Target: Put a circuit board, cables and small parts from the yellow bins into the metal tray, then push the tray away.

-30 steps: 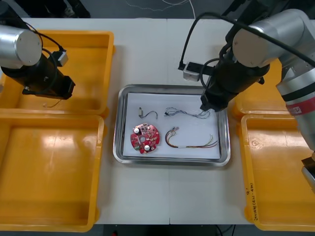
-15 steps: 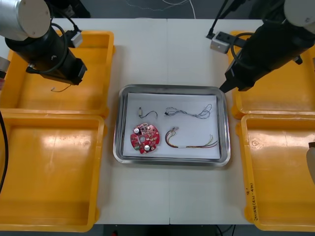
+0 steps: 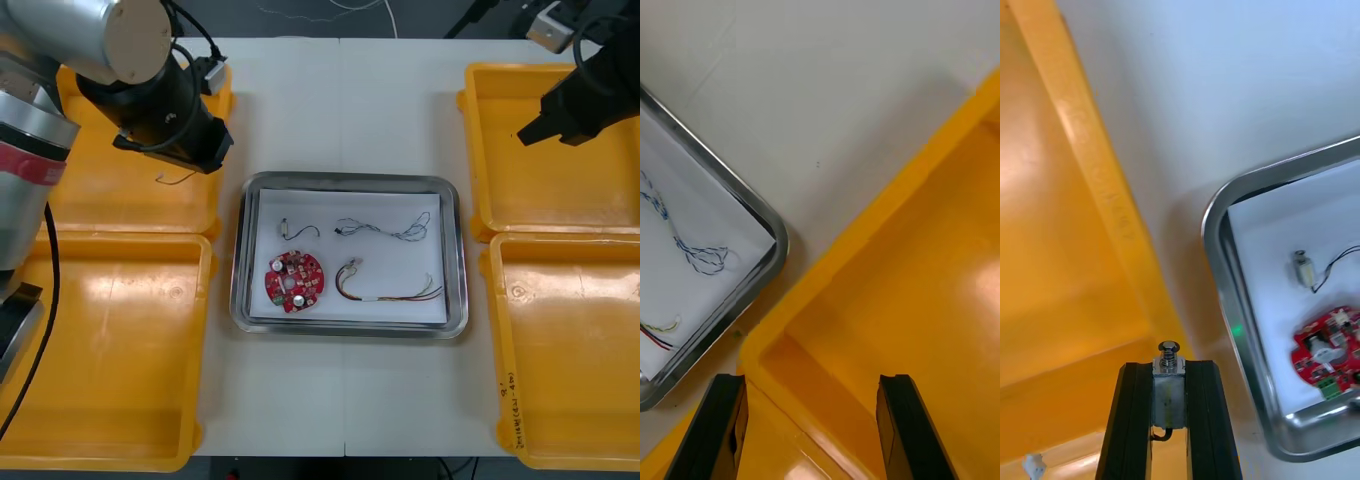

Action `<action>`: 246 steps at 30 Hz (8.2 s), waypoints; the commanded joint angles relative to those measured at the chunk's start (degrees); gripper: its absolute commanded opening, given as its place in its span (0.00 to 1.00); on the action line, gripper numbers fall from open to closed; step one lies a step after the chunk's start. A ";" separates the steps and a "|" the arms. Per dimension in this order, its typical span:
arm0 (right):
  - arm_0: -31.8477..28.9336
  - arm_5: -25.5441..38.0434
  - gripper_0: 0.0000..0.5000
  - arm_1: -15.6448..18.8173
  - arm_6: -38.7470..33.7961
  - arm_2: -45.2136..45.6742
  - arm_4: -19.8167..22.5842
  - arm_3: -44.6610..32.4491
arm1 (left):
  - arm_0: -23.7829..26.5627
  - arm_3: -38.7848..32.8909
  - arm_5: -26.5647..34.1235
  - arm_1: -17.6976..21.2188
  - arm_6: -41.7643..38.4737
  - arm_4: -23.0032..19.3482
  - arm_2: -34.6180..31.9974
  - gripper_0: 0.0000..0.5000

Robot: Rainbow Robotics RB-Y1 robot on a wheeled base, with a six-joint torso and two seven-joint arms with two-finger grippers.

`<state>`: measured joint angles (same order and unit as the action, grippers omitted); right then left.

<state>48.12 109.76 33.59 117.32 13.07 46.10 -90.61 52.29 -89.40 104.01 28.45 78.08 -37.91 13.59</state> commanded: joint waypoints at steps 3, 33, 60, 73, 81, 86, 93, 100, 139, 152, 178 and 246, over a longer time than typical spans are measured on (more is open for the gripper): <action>-3.30 0.24 1.00 7.01 -7.02 4.16 -0.40 -1.15 | 4.58 -2.00 -1.09 -2.70 -12.25 1.08 5.65 0.00; -21.32 0.24 1.00 13.08 -36.11 7.50 1.71 -16.36 | 4.58 5.64 -21.48 -4.01 -27.54 1.00 26.22 0.00; -29.40 0.24 1.00 15.36 -40.06 7.59 1.89 -18.29 | 4.49 5.64 -23.06 -4.01 -30.79 0.03 27.80 1.00; -29.49 0.19 1.00 15.36 -40.77 7.50 2.15 -18.29 | 4.84 4.77 -18.58 -3.66 -28.77 1.61 21.47 1.00; -29.49 -0.25 1.00 15.36 -40.85 7.50 2.59 -18.29 | 5.11 1.51 -10.23 -0.67 -23.06 -0.94 14.44 1.00; -29.49 -0.60 1.00 15.36 -40.85 7.50 2.68 -18.29 | 5.81 -0.24 -6.80 2.84 -22.53 -3.49 12.25 1.00; -29.49 -1.04 1.00 15.36 -40.85 7.50 3.20 -18.29 | 5.98 -2.53 -2.67 9.78 -21.92 -7.88 10.49 1.00; -29.49 -1.66 1.00 16.15 -40.42 7.50 4.43 -19.52 | 5.11 -5.08 0.58 17.61 -21.92 -11.13 8.91 1.00; -5.06 -3.50 1.00 10.35 -35.84 -30.91 11.47 -33.23 | -23.81 -31.27 5.99 29.91 -17.52 -22.56 -18.69 1.00; -3.56 -5.35 1.00 8.60 -32.68 -39.43 10.76 -40.79 | -32.42 -35.84 4.98 32.37 -16.20 -27.13 -26.16 1.00; 0.30 -15.10 1.00 3.67 -22.40 -64.31 -3.12 -43.07 | -43.23 -42.70 2.34 32.90 -14.80 -29.41 -33.90 1.00; 2.76 -31.19 1.00 3.50 -24.51 -84.61 -17.54 -26.11 | -43.23 -43.22 2.69 32.81 -14.71 -30.73 -33.90 1.00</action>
<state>48.75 79.11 35.56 93.86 -70.85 27.93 -115.97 9.97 -131.12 106.95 58.72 58.00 -68.17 -18.48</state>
